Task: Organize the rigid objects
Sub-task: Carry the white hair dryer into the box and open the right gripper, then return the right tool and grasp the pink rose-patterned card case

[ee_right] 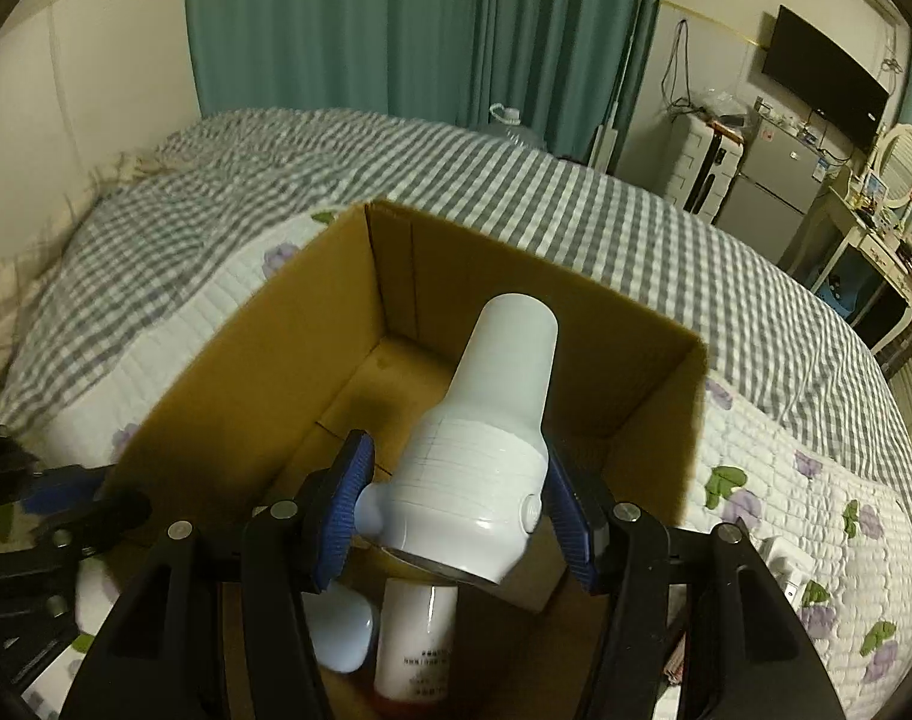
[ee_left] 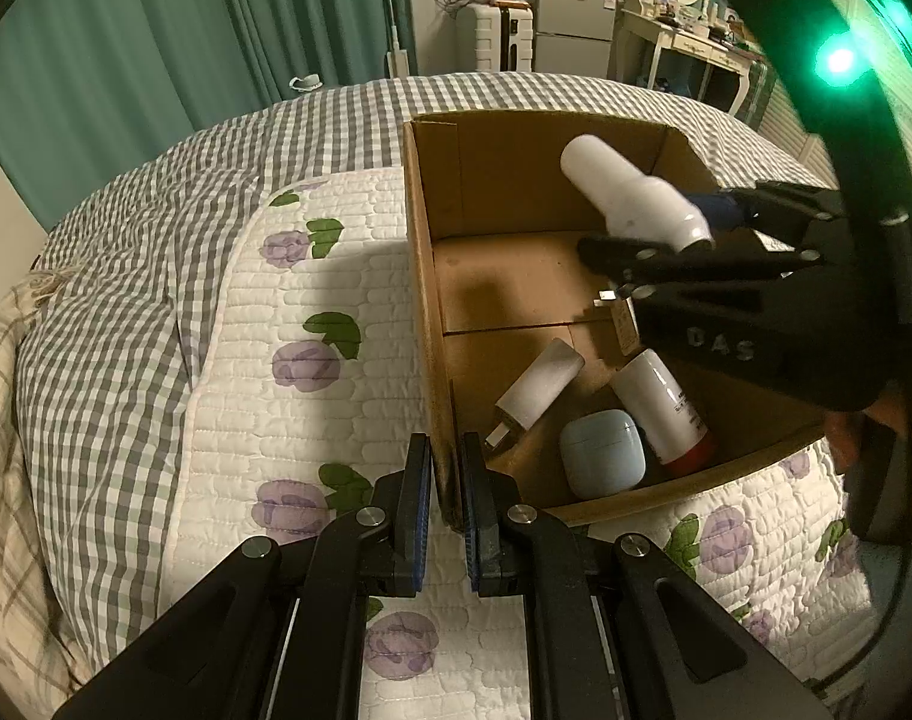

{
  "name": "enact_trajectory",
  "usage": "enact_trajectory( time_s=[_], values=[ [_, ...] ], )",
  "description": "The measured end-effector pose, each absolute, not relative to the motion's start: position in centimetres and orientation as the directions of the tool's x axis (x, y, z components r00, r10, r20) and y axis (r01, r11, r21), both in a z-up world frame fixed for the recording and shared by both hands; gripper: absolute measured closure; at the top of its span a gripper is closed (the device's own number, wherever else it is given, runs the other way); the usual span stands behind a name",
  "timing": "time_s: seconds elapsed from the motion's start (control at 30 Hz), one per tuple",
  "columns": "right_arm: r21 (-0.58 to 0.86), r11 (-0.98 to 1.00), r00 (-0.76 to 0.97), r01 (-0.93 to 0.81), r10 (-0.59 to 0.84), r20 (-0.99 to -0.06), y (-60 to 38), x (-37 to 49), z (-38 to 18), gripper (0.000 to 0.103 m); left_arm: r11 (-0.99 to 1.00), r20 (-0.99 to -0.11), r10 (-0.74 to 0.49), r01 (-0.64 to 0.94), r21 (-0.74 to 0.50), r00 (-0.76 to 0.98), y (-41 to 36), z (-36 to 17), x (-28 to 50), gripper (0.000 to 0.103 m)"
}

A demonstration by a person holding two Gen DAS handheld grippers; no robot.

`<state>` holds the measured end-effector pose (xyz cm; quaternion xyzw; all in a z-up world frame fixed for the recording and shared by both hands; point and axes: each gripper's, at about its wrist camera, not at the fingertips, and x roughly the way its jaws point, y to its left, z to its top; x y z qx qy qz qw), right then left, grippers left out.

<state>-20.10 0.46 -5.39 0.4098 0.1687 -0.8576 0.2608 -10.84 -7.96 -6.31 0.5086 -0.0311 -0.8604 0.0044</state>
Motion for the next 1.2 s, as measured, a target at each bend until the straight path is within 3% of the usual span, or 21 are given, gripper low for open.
enact_trajectory(
  time_s=[0.2, 0.23, 0.27, 0.33, 0.87, 1.2],
  values=[
    [-0.072, -0.811, -0.53, 0.581, -0.31, -0.789, 0.5, -20.2, -5.7, 0.046, -0.998, -0.876, -0.046, -0.023, 0.065, -0.481, -7.8, -6.4, -11.0, 0.094],
    [-0.07, -0.812, -0.53, 0.579, -0.31, -0.789, 0.6, -20.2, -5.7, 0.042, -0.998, -0.876, -0.045, -0.022, 0.064, -0.48, -7.8, -6.4, -11.1, 0.094],
    [-0.067, -0.813, -0.533, 0.578, -0.314, -0.786, 0.7, -20.1, -5.6, 0.031, -0.998, -0.876, -0.044, -0.023, 0.063, -0.48, -7.8, -6.4, -11.1, 0.094],
    [-0.055, -0.82, -0.54, 0.57, -0.324, -0.777, 1.1, -19.9, -5.2, 0.025, -0.998, -0.878, -0.047, -0.019, 0.064, -0.476, -7.8, -6.4, -11.1, 0.094],
    [-0.101, -0.882, -0.689, 0.46, -0.283, -0.668, 9.7, -16.5, 4.1, 0.013, -0.997, -0.885, -0.072, -0.001, 0.082, -0.46, -7.7, -6.4, -11.3, 0.094],
    [-0.112, -0.928, -0.71, 0.355, -0.19, -0.678, 16.6, -15.6, 3.3, 0.013, -0.996, -0.888, -0.085, 0.011, 0.089, -0.452, -7.5, -6.1, -11.2, 0.094]
  ],
)
